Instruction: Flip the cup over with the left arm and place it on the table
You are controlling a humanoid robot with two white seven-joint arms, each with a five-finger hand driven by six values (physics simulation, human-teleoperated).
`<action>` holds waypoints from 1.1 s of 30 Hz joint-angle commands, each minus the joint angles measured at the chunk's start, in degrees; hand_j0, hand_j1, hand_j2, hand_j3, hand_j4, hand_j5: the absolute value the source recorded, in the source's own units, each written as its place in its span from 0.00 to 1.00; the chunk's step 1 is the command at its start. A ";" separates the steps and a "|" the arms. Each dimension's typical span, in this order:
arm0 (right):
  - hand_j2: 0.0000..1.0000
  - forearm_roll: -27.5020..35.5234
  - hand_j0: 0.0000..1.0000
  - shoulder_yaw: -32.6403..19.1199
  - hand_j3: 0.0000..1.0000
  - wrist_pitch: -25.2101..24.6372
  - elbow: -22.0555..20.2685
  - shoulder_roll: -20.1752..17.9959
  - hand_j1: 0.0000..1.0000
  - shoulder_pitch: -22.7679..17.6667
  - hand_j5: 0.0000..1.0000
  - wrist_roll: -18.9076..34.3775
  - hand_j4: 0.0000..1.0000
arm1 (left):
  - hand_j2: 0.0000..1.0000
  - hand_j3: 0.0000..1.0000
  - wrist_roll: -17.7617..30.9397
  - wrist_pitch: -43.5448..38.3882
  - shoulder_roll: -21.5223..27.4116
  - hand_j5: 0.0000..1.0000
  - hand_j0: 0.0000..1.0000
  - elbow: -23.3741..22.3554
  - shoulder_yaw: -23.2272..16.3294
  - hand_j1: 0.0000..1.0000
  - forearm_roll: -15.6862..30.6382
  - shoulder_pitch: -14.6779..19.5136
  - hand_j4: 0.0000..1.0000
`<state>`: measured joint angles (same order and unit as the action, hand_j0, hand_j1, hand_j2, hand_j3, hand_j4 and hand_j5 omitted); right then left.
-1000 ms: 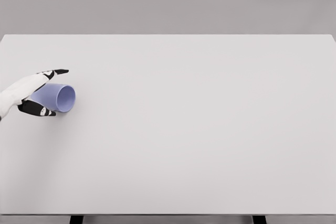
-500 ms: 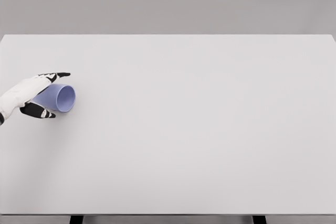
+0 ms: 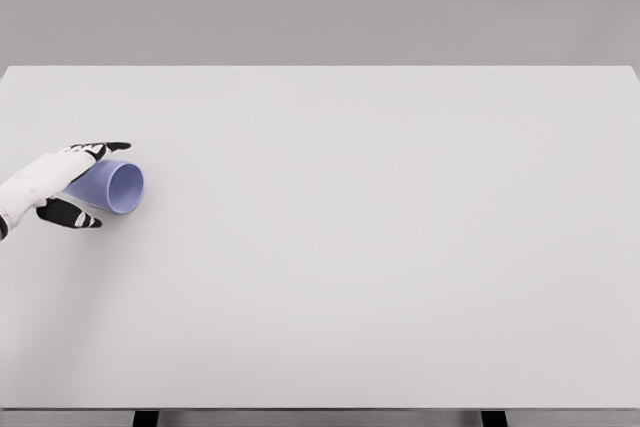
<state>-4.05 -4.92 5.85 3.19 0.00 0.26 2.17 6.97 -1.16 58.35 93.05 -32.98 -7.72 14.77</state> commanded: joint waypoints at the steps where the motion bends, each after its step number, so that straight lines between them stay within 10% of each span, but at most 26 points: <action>1: 1.00 0.01 1.00 0.00 1.00 0.04 -0.03 0.00 1.00 0.00 1.00 0.03 1.00 | 1.00 1.00 -0.02 0.02 -0.25 1.00 1.00 -0.32 0.02 1.00 -0.01 0.00 1.00; 33: 1.00 0.01 1.00 0.00 1.00 -0.05 -0.03 0.00 1.00 0.00 1.00 0.03 1.00 | 0.91 0.91 -0.02 0.02 -1.92 0.91 0.91 -2.79 -1.12 0.91 -0.45 1.93 0.91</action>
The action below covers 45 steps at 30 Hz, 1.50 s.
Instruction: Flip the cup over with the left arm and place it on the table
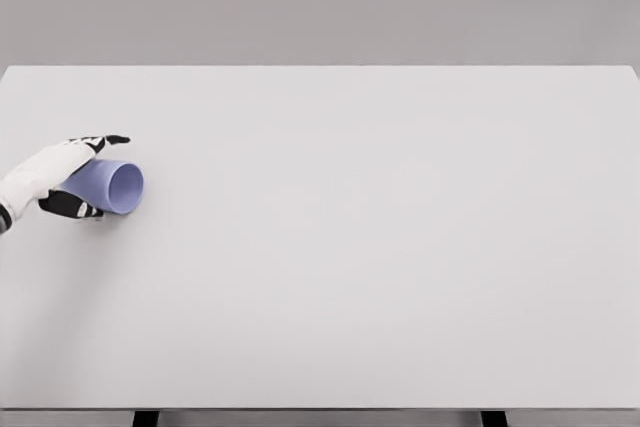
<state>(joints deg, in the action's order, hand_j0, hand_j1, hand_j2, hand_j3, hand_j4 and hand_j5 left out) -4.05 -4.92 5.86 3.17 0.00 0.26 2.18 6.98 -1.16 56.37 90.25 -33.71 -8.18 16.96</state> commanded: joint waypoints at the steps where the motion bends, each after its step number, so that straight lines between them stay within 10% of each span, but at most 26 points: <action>1: 1.00 0.01 1.00 0.00 1.00 -0.06 0.08 0.00 1.00 0.00 1.00 0.01 1.00 | 0.90 0.90 0.05 0.01 0.05 0.90 0.90 0.01 -1.01 0.90 0.01 0.09 0.90; 24: 1.00 0.01 1.00 0.00 1.00 0.03 0.08 0.00 1.00 0.00 1.00 -0.07 1.00 | 0.73 0.73 -0.30 0.01 0.05 0.73 0.73 0.80 -1.19 0.73 1.06 0.62 0.73; 45: 1.00 0.01 1.00 0.00 1.00 0.03 -0.01 0.00 1.00 0.00 1.00 0.01 1.00 | 0.74 0.74 -0.74 0.54 0.05 0.74 0.74 2.82 3.47 0.74 13.63 0.79 0.74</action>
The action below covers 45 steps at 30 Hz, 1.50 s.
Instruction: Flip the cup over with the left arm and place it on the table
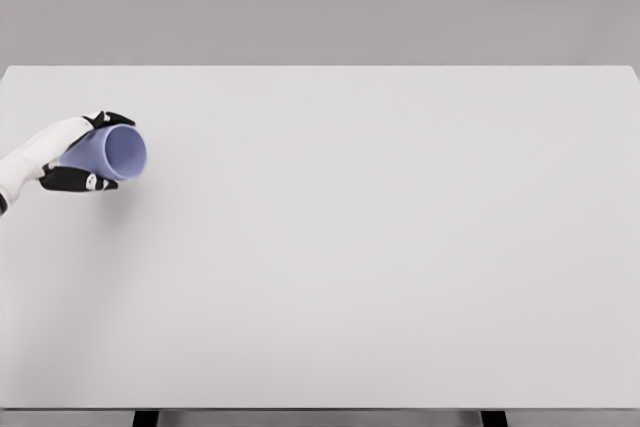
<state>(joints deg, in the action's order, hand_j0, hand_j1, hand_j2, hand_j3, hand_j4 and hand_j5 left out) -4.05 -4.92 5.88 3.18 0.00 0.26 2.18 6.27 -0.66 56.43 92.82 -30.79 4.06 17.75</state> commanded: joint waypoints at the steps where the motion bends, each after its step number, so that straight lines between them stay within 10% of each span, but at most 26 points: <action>1: 1.00 0.01 1.00 0.00 1.00 0.01 -0.01 0.00 1.00 0.00 1.00 0.02 1.00 | 0.74 0.74 -0.03 0.04 -0.27 0.74 0.74 0.26 0.91 0.74 1.56 0.00 0.74; 15: 1.00 0.01 1.00 0.00 1.00 0.01 -0.01 0.00 1.00 0.00 1.00 0.02 1.00 | 0.75 0.75 -0.11 -0.31 -4.31 0.75 0.75 -0.53 3.81 0.75 14.92 0.53 0.75; 45: 1.00 0.01 1.00 0.00 1.00 0.01 -0.01 0.00 1.00 0.00 1.00 0.02 1.00 | 0.78 0.78 -1.08 -0.13 -17.23 0.78 0.78 -0.97 11.63 0.78 24.77 -4.22 0.78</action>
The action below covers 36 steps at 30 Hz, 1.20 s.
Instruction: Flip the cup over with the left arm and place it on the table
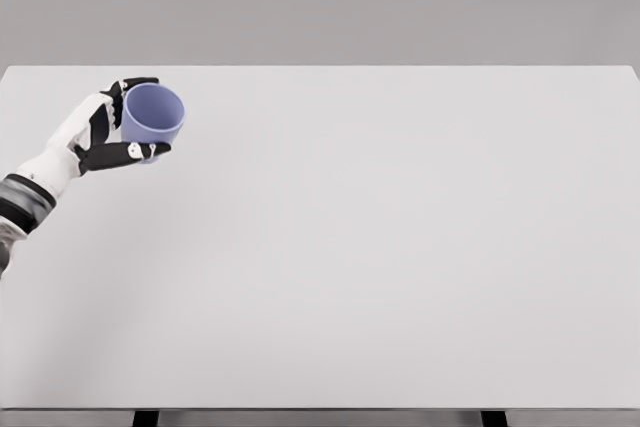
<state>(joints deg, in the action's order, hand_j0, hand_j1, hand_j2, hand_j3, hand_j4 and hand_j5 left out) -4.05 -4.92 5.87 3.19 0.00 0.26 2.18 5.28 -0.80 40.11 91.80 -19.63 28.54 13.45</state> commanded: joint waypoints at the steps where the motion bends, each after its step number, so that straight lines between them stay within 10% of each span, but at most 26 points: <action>1: 1.00 0.01 1.00 0.00 1.00 0.02 -0.02 0.00 1.00 0.00 1.00 0.01 1.00 | 0.78 0.78 -0.09 0.01 -1.17 0.78 0.78 -0.04 0.82 0.78 0.99 -0.17 0.78; 36: 1.00 0.01 1.00 0.00 1.00 0.02 -0.03 0.00 1.00 0.00 1.00 -0.07 1.00 | 0.85 0.85 -0.09 0.28 -6.36 0.85 0.85 -2.68 2.93 0.85 1.34 -3.25 0.85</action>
<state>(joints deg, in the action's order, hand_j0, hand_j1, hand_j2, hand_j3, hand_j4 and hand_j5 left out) -4.05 -4.92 5.87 3.18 0.00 0.26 2.17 5.18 -0.54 33.73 89.13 -16.71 29.78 10.20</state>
